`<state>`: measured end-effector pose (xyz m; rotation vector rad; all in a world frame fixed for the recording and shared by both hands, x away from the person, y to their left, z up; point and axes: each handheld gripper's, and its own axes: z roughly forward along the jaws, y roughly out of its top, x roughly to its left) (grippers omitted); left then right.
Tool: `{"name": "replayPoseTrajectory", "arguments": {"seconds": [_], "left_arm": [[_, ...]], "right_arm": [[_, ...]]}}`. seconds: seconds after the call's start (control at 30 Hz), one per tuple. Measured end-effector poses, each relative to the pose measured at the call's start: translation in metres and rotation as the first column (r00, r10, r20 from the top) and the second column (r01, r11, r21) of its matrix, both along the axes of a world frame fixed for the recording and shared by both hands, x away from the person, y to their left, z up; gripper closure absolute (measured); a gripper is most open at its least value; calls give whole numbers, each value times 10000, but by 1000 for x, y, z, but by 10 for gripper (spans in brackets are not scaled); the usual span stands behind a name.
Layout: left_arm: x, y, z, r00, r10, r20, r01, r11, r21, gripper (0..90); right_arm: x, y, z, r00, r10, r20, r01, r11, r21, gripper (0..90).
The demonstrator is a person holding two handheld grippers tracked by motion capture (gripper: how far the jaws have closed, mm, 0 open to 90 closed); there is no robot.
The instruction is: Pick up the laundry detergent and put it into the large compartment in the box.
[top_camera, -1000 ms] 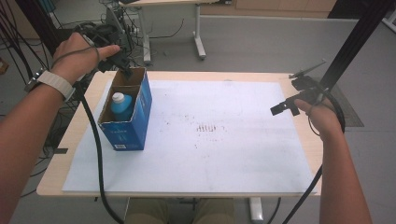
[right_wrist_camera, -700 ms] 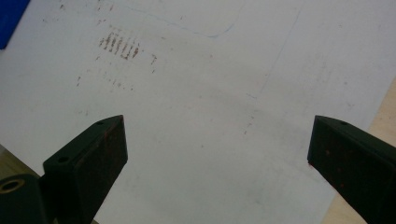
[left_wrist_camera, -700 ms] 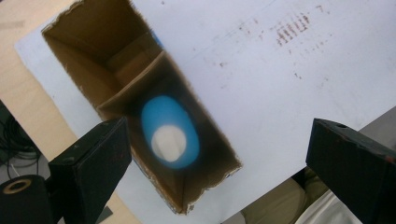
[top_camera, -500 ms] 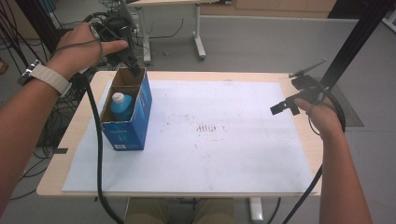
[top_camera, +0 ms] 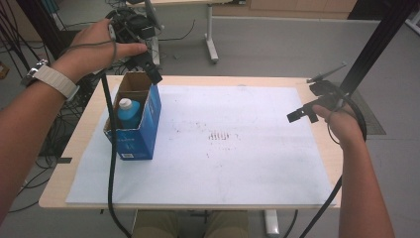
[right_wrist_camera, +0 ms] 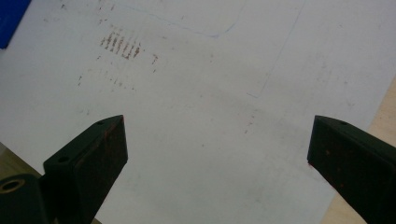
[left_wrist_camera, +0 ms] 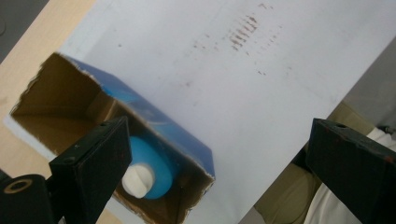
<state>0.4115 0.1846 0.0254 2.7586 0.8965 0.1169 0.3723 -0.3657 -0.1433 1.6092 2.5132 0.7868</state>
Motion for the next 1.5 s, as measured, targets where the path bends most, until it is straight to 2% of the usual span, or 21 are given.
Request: {"name": "replayPoseTrajectory", "arguments": {"seconds": [0.17,0.4,0.43,0.5,0.73,0.87,1.13,1.37,1.5], "left_arm": [[-2,-13,-3,9962,-868,-31,868,9962,33,73],[-4,-29,-14,9836,-1802,-42,1802,9836,107,73],[-2,-31,-15,9791,-2033,-75,2034,9789,215,73],[-4,-35,-20,9783,-2069,-99,2071,9782,136,73],[-5,-48,-33,9649,-2614,-258,2621,9645,312,73],[-2,-54,-40,9605,-2743,-457,2764,9599,478,73],[-2,-60,-54,9499,-3059,-647,3090,9500,451,73],[-5,-71,-65,9329,-3536,-686,3578,9318,617,76],[-5,-75,-69,9283,-3646,-729,3692,9271,642,75]], "right_arm": [[0,0,-1,10000,14,-13,-14,10000,1,48],[0,0,-3,10000,13,-39,-12,10000,38,48],[0,0,-3,10000,11,-47,-10,10000,39,48],[0,0,-3,10000,9,-42,-8,10000,36,48],[1,2,-3,10000,46,-40,-45,10000,27,48],[1,4,-3,10000,86,-22,-86,10000,38,48],[0,6,-2,10000,96,8,-96,9999,47,48],[-1,8,-1,9999,123,20,-123,9999,57,48],[-2,9,-1,9999,135,44,-135,9999,58,48]]}}
